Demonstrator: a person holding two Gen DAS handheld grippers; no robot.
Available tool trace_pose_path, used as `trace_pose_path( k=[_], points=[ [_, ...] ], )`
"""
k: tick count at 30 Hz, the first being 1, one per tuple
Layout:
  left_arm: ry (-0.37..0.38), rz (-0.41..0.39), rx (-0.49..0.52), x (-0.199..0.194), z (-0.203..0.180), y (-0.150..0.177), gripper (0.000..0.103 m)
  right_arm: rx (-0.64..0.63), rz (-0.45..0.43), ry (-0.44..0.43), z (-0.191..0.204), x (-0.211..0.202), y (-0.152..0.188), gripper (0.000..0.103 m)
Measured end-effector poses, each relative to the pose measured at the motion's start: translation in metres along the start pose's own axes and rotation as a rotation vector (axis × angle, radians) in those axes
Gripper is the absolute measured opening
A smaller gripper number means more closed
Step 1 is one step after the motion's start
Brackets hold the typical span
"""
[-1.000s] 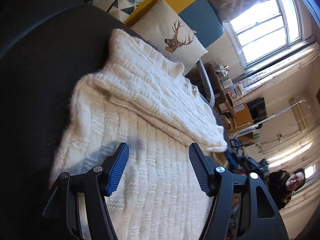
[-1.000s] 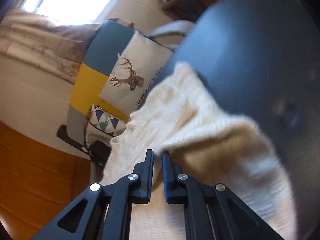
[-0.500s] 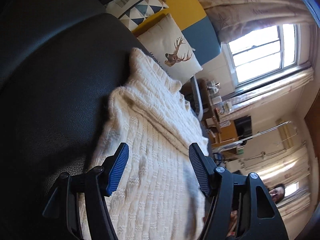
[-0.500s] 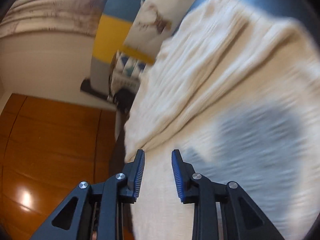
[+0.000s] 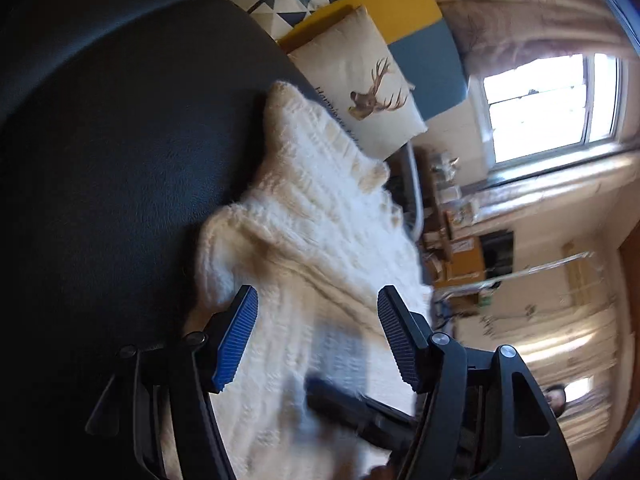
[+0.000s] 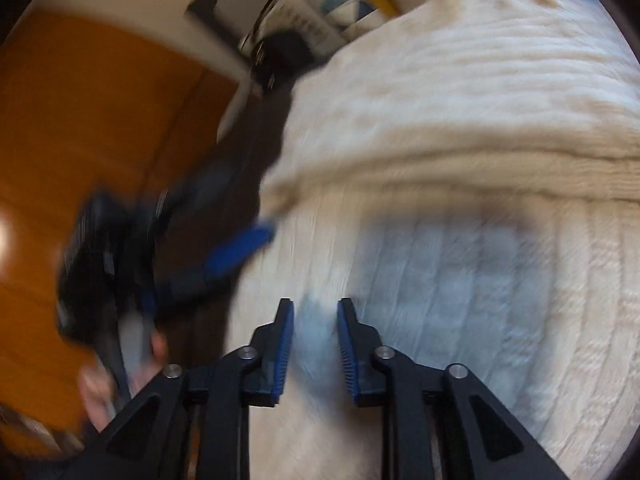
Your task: Fold clothes
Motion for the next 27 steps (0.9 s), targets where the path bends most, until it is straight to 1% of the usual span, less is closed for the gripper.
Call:
trace_pose_path(
  k=[1, 2, 3, 4, 5, 6, 8, 10, 11, 12, 13, 15, 16, 17, 19, 20, 21, 22, 23, 25, 26, 27],
  points=[
    [-0.038, -0.003, 0.027, 0.001, 0.002, -0.002, 0.062, -0.059, 0.004, 0.025, 0.007, -0.001, 0.007, 0.013],
    [-0.051, 0.000, 0.034, 0.002, 0.003, -0.004, 0.062, -0.078, 0.015, 0.032, 0.009, -0.003, 0.011, 0.013],
    [-0.049, 0.008, 0.031, 0.001, 0.005, -0.007, 0.059, -0.069, 0.026, 0.029, 0.008, -0.007, 0.013, 0.013],
    [-0.043, 0.007, 0.031, -0.002, 0.005, -0.007, 0.058, -0.061, 0.027, 0.029, 0.007, -0.013, 0.014, 0.013],
    [-0.034, 0.003, 0.031, -0.007, 0.003, -0.006, 0.058, -0.056, 0.024, 0.029, 0.007, -0.019, 0.016, 0.016],
    [-0.030, -0.007, 0.044, -0.013, -0.002, -0.004, 0.058, -0.065, 0.005, 0.026, 0.009, -0.027, 0.019, 0.018],
    [-0.012, -0.023, 0.077, -0.023, -0.011, 0.001, 0.058, -0.099, -0.028, 0.013, 0.020, -0.037, 0.025, 0.018],
    [0.008, 0.005, 0.093, -0.020, -0.017, 0.008, 0.058, -0.166, -0.070, 0.048, 0.034, -0.038, 0.031, 0.018],
    [0.015, 0.022, 0.100, -0.018, -0.019, 0.012, 0.058, -0.186, -0.056, 0.061, 0.040, -0.030, 0.032, 0.018],
    [-0.003, 0.039, 0.105, -0.013, -0.019, 0.015, 0.058, -0.203, -0.022, 0.086, 0.046, -0.016, 0.028, 0.018],
    [-0.035, 0.057, 0.109, -0.008, -0.018, 0.016, 0.058, -0.230, 0.017, 0.108, 0.052, -0.006, 0.029, 0.018],
    [-0.091, 0.082, 0.125, 0.003, -0.011, 0.015, 0.058, -0.306, 0.063, 0.111, 0.061, 0.004, 0.042, 0.018],
    [-0.097, 0.078, 0.129, 0.005, -0.006, 0.013, 0.054, -0.331, 0.062, 0.121, 0.063, 0.003, 0.046, 0.018],
    [-0.089, 0.070, 0.124, 0.003, -0.004, 0.010, 0.053, -0.347, 0.062, 0.128, 0.063, 0.001, 0.049, 0.017],
    [-0.099, 0.046, 0.113, -0.004, -0.005, 0.005, 0.053, -0.290, 0.075, 0.117, 0.054, -0.010, 0.050, 0.017],
    [-0.095, 0.033, 0.110, -0.011, -0.006, 0.005, 0.053, -0.290, 0.059, 0.133, 0.051, -0.020, 0.053, 0.017],
    [-0.081, 0.022, 0.106, -0.019, -0.009, 0.005, 0.053, -0.301, 0.030, 0.170, 0.048, -0.033, 0.058, 0.017],
    [-0.075, 0.021, 0.137, -0.026, -0.015, 0.011, 0.053, -0.313, 0.003, 0.214, 0.045, -0.046, 0.063, 0.017],
    [-0.074, 0.024, 0.188, -0.032, -0.024, 0.019, 0.053, -0.328, -0.023, 0.262, 0.041, -0.059, 0.070, 0.017],
    [-0.072, 0.031, 0.289, -0.046, -0.041, 0.036, 0.053, -0.377, -0.054, 0.394, 0.033, -0.082, 0.088, 0.017],
    [-0.082, 0.041, 0.343, -0.050, -0.049, 0.045, 0.054, -0.379, -0.047, 0.450, 0.027, -0.090, 0.095, 0.017],
    [-0.101, 0.061, 0.411, -0.051, -0.058, 0.060, 0.057, -0.382, -0.040, 0.507, 0.020, -0.098, 0.103, 0.017]
  ],
)
Point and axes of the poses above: each gripper's, at about its wrist camera, not at the fingertips, and x roughly the way its jaws point, z to its left, y to its underside, the point moved 1 cm from there along x, roughly the way its jaws point, and after that the axes turned 10 degrees about y, right-handed, at the moved point
